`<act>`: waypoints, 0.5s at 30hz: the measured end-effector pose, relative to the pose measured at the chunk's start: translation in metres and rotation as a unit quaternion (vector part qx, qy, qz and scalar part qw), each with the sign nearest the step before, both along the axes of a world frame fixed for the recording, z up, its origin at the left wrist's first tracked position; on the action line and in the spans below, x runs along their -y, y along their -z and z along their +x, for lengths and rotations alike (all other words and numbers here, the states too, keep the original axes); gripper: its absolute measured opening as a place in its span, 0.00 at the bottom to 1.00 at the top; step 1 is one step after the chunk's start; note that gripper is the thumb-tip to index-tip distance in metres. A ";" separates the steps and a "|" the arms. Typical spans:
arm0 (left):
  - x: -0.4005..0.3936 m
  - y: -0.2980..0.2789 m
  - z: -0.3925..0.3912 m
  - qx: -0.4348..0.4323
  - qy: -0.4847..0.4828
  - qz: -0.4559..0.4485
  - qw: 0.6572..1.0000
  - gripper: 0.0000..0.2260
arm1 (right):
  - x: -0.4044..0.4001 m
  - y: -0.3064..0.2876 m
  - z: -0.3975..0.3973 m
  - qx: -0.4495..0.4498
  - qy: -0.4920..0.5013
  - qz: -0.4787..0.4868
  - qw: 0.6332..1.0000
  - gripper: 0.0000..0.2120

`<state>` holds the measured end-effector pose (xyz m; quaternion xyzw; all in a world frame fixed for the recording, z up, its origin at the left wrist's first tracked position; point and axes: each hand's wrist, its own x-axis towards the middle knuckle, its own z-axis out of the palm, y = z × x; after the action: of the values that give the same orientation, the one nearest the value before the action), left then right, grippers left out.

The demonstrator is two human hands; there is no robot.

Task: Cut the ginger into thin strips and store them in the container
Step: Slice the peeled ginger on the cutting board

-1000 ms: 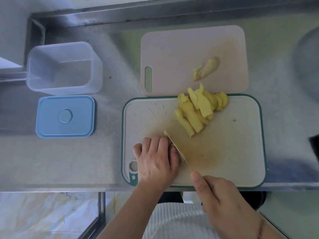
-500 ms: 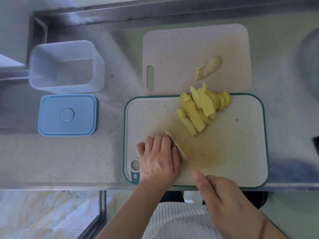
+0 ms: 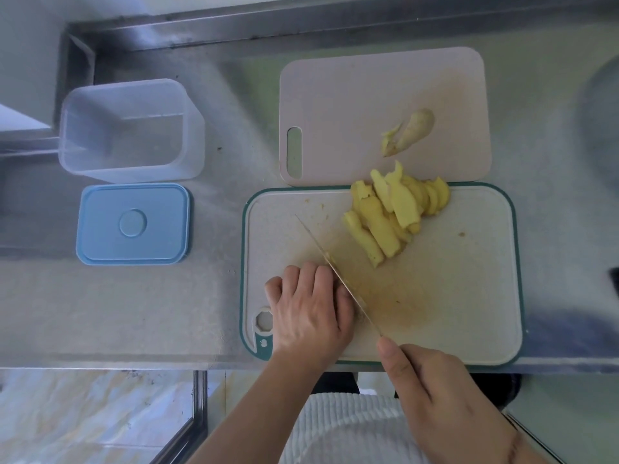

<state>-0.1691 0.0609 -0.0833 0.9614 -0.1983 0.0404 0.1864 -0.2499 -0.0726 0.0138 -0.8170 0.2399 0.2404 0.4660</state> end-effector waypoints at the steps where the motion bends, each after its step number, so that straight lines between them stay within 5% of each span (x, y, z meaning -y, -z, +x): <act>1: 0.000 0.000 0.000 0.003 -0.001 -0.004 1.000 0.10 | 0.000 0.000 0.000 0.000 0.001 0.003 1.000 0.38; 15: 0.000 0.001 0.000 0.005 0.002 0.013 1.000 0.11 | 0.003 0.003 0.002 -0.006 -0.021 -0.012 1.000 0.38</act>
<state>-0.1694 0.0608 -0.0844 0.9631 -0.2018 0.0424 0.1729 -0.2478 -0.0753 0.0106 -0.8261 0.2280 0.2521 0.4494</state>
